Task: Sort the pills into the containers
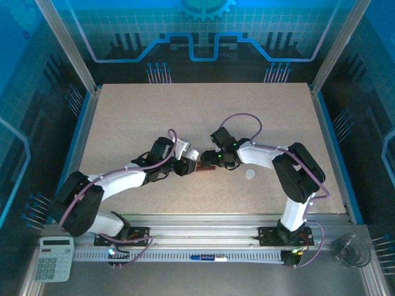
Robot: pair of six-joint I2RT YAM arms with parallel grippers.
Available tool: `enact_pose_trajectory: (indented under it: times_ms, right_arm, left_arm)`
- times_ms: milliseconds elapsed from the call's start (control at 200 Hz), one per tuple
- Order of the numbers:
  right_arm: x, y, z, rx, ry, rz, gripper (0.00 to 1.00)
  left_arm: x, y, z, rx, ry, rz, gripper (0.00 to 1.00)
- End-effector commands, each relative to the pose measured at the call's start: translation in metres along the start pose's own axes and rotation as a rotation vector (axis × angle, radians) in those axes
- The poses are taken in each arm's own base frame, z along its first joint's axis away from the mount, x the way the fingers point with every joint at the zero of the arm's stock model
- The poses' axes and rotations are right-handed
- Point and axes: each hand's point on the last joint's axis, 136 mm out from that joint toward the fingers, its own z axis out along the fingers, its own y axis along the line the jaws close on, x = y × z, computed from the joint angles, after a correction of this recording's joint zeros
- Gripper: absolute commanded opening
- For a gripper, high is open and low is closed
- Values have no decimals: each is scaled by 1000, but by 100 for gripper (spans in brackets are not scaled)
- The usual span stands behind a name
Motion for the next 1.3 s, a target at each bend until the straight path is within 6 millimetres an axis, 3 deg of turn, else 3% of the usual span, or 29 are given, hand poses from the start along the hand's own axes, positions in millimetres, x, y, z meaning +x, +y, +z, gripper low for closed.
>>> enact_pose_trajectory:
  times_ms: [0,315,575,790,976,1081,1296]
  right_arm:
    - [11,1,1,-21,70,24,87]
    - [-21,-5,-37,-39,-4,47,88]
    - [-31,-43,-68,-1,-45,97,88]
    - [-24,-87,-95,72,-59,125,87]
    - [-9,-119,-105,141,-33,142,86]
    - [2,-129,-104,166,-5,147,85]
    - [28,-138,-83,185,120,149,80]
  left_arm:
    - [-33,-16,-11,45,-136,39,0]
    - [-91,-43,-42,102,-356,160,0]
    - [-141,-73,-67,177,-515,262,0]
    - [-171,-102,-91,272,-660,363,0]
    - [-188,-121,-111,330,-767,445,0]
    - [-199,-129,-120,346,-820,487,0]
    - [-215,-142,-140,374,-939,539,0]
